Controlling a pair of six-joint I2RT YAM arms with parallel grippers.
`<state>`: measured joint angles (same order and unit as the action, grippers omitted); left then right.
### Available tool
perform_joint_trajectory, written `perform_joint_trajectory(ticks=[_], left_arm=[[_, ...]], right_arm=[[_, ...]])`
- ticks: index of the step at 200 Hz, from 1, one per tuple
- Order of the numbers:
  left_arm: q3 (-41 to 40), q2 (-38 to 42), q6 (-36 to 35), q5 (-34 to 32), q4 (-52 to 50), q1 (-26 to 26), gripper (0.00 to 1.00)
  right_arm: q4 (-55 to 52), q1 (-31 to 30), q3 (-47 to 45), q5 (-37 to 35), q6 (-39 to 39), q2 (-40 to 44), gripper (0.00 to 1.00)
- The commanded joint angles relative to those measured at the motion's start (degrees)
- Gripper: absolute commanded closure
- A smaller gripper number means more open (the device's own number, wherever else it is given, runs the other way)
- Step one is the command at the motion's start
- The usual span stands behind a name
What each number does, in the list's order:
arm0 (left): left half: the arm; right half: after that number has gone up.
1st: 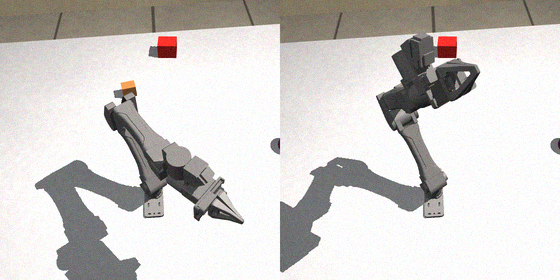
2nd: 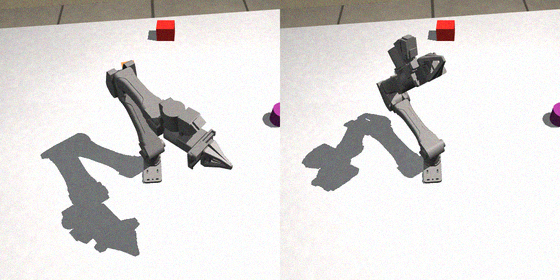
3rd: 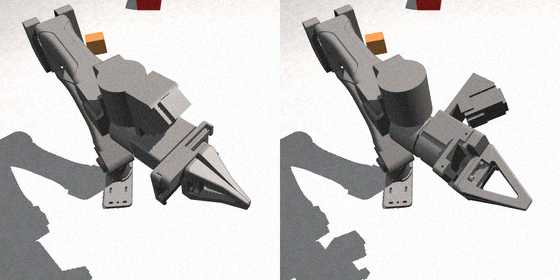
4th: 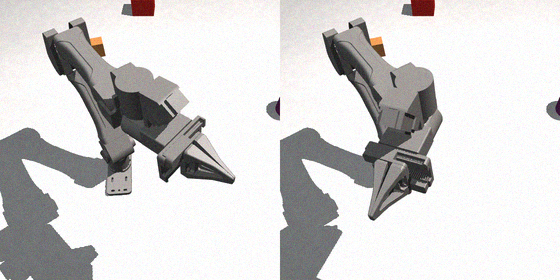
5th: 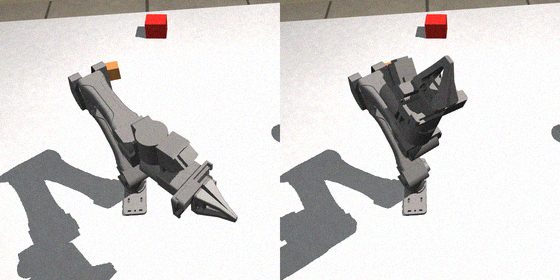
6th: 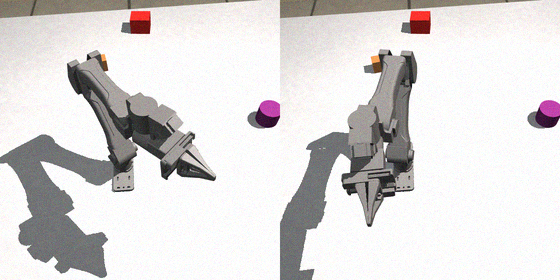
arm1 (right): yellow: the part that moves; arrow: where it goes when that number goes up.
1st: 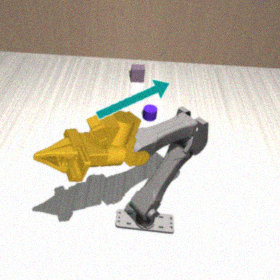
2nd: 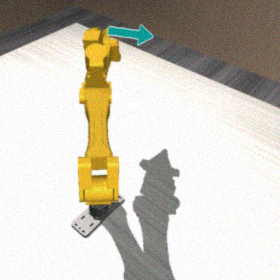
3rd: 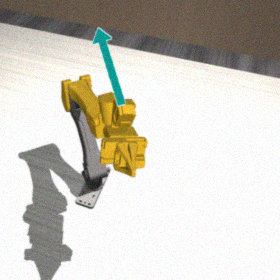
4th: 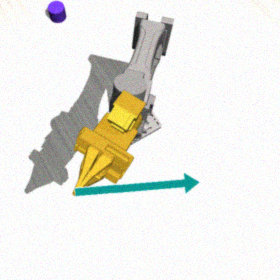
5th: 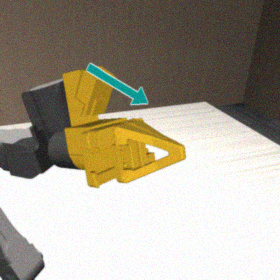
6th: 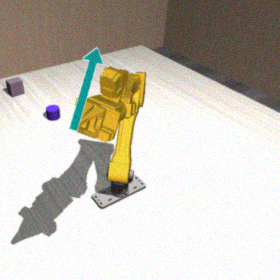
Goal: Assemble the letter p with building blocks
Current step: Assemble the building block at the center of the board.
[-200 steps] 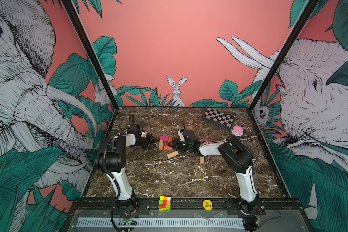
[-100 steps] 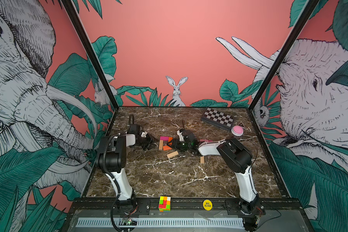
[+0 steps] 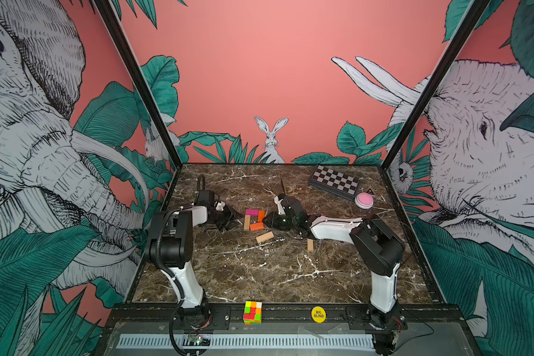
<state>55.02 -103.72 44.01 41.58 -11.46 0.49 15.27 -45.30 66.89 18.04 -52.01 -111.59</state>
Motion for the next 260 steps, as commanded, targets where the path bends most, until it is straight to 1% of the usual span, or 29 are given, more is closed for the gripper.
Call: perform_joint_trajectory(ticks=[1, 7, 38, 79, 128, 132, 187, 260], left_arm=[[-2.7, 4.4, 0.4, -0.2, -1.9, -1.2, 0.56], [-3.2, 5.0, 0.2, 0.1, -1.8, -1.5, 0.56], [-4.2, 6.1, -1.5, 0.5, -3.4, -2.6, 0.56], [-4.0, 4.9, -1.2, 1.5, -2.2, -2.7, 0.56], [-3.1, 3.6, -1.5, 1.8, -1.9, -2.7, 0.55], [-3.0, 3.5, -1.6, 1.9, -1.9, -2.6, 0.55], [-3.3, 2.3, -1.6, 3.1, -1.2, -2.6, 0.55], [-3.1, 1.7, -1.8, 3.0, -1.0, -2.6, 0.55]], right_arm=[[-4.9, -1.7, 2.5, -0.9, 2.9, -0.9, 0.96], [-5.3, -2.0, 3.2, -0.6, 3.0, -1.4, 1.0], [-6.6, -3.5, 6.1, 0.9, 2.8, -4.3, 1.0], [-8.4, -5.0, 7.9, 0.4, 2.6, -7.1, 1.0], [-9.5, -5.1, 7.9, 0.2, 2.2, -8.6, 1.0], [-9.5, -5.1, 9.6, 0.2, 2.2, -8.8, 1.0], [-11.6, -5.1, 13.4, 0.1, 2.5, -11.2, 1.0], [-12.9, -5.3, 13.7, 0.4, 2.2, -11.8, 1.0]])
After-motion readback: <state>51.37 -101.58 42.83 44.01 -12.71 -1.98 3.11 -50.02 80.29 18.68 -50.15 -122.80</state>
